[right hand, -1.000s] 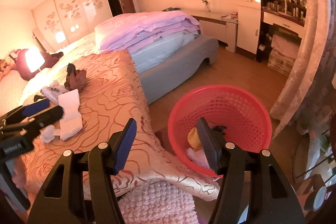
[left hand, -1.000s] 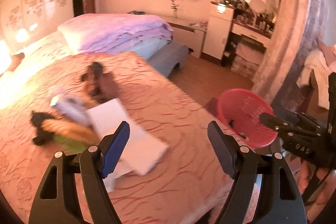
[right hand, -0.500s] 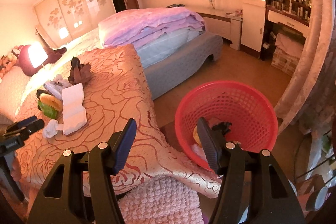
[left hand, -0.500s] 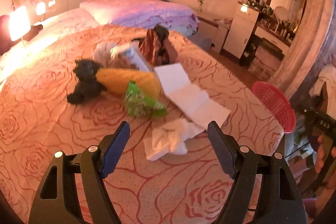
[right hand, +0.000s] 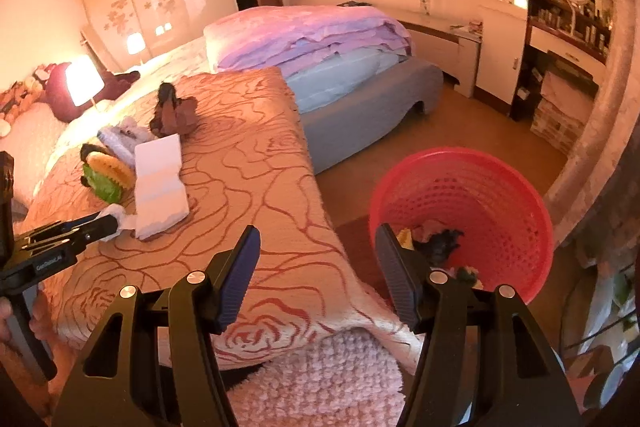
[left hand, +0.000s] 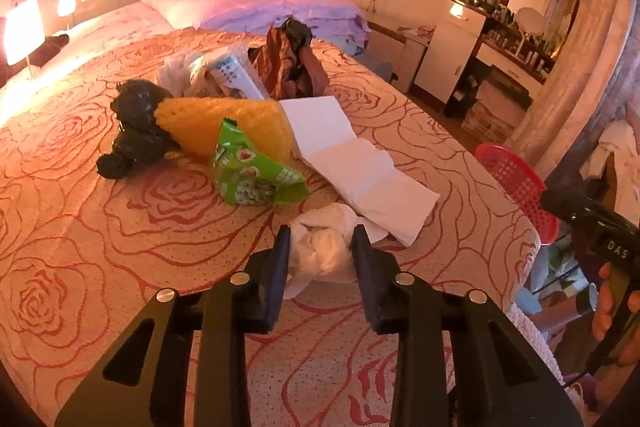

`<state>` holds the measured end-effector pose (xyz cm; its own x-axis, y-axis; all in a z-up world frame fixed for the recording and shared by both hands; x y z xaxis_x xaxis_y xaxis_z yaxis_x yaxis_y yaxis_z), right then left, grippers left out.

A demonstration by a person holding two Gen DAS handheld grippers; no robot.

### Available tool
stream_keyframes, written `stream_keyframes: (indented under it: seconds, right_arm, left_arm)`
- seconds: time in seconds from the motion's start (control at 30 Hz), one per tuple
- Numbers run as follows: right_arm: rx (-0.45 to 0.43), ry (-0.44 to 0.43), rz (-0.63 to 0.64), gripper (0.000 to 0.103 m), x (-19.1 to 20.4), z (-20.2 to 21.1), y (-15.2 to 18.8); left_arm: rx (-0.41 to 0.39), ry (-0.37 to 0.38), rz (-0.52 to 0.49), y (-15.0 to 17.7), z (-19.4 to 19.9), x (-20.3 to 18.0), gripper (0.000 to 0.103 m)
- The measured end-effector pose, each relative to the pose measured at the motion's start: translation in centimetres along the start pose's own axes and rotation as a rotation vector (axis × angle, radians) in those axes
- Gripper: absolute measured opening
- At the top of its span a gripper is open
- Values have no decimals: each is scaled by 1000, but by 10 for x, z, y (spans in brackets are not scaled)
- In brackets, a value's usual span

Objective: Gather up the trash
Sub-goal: 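Move both tools back to the bed toward the white tissue, then grasp the white tissue with the left tool while the right tool grasps the white paper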

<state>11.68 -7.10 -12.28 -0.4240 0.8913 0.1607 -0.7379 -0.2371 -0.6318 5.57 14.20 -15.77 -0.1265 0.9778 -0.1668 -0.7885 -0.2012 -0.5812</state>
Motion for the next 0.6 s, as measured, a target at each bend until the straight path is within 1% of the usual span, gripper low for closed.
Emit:
stream_keyframes:
  seconds: [0.17,0.3,0.43,0.53,0.6]
  right_arm:
    - [7,-34,26,58,21,-6,-5]
    - [16,-74,51,58,47,-17,-13]
    - [38,-114,99,58,79,-32,-22]
    - [46,-140,148,58,103,-41,-29]
    - [56,-146,182,58,119,-49,-32]
  left_arm:
    - [-32,-1,3,-5,15,1,30]
    - [-82,1,-2,-12,38,1,30]
    - [-161,-26,-13,-24,68,7,30]
    - [-195,-45,0,-31,81,17,30]
    - [-202,-50,17,-32,86,22,30]
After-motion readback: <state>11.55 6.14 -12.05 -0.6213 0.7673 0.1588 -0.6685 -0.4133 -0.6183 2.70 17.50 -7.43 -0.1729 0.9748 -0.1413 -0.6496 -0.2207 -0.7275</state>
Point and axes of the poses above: each gripper's, at about its wrist camera, not at the fingertips, and z roughly against the way its jaws point, x to its left, y to its underside, the point moved 10 cm from there along -z, roughly the way its jaws point, and after that the axes turned 6 degrees about x, right-handed, at the moved point
